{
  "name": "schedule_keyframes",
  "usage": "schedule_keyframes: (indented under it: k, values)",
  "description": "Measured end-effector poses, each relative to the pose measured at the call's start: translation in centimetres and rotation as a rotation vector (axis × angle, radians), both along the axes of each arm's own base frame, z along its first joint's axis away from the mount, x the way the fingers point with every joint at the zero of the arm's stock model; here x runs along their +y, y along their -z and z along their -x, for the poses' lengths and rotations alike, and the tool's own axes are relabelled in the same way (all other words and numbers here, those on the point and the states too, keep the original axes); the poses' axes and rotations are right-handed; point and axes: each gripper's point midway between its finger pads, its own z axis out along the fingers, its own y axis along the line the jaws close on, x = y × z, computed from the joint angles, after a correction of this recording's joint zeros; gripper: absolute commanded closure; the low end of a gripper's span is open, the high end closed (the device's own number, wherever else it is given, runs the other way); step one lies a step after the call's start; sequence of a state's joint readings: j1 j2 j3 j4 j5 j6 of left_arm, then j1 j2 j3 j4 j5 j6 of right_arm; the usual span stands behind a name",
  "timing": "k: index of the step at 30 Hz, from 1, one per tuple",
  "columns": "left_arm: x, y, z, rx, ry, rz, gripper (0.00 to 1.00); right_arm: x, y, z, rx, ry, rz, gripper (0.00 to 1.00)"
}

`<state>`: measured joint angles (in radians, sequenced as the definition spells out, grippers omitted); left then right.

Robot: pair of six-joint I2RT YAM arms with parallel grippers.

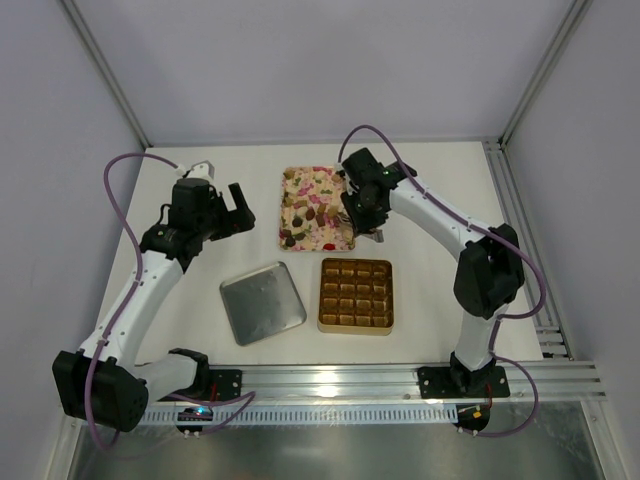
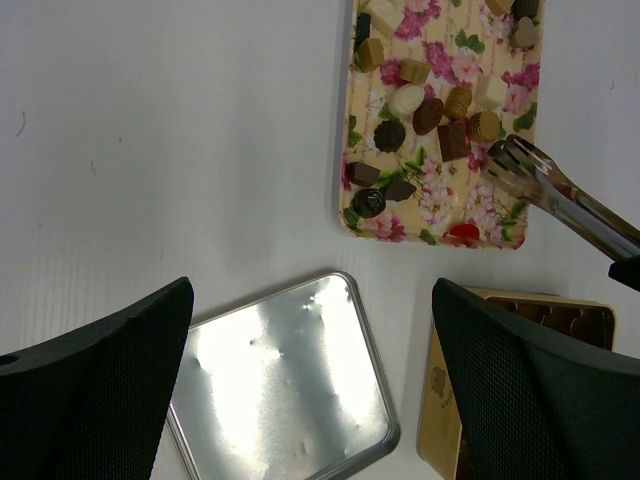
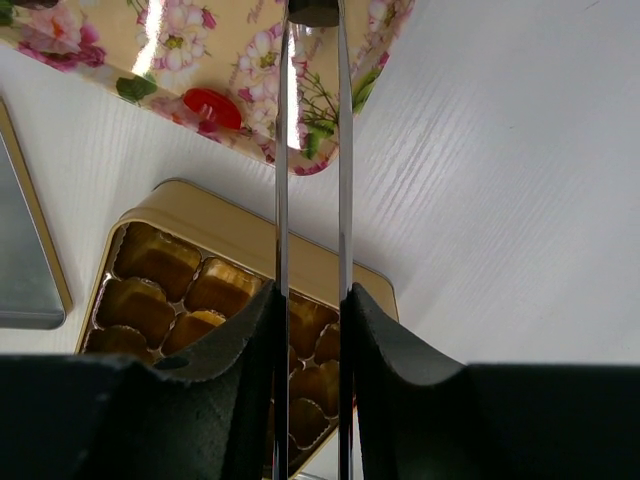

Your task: Pack the chocolate

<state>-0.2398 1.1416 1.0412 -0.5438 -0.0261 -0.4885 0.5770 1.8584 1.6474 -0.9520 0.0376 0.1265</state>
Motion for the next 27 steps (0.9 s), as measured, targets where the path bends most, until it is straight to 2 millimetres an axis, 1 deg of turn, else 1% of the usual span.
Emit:
schedule_keyframes:
  k: [3, 10, 16, 21, 24, 27]
  values:
    - [0.0, 0.0, 0.0, 0.0, 0.0, 0.0, 0.01, 0.0, -0.6, 0.2, -0.006, 0.001, -0.009, 0.69]
    - [0.0, 0.0, 0.0, 0.0, 0.0, 0.0, 0.0, 0.1, -2.8, 0.5, -0.042, 0.0, -0.05, 0.7]
    - [0.0, 0.0, 0.0, 0.0, 0.0, 0.0, 0.0, 0.3, -4.6, 1.5, -0.045, -0.017, -0.099, 0.71]
    - [0.0, 0.0, 0.0, 0.0, 0.0, 0.0, 0.0, -0.2, -7.1, 3.3, -0.064, -0.03, -0.144, 0.71]
    - [0.0, 0.0, 0.0, 0.0, 0.0, 0.0, 0.0, -0.6, -8.4, 5.1, -0.075, -0.041, -0.173, 0.71]
    - [0.0, 0.0, 0.0, 0.0, 0.0, 0.0, 0.0, -0.9, -9.0, 7.4, -0.064, -0.061, -0.19, 0.71]
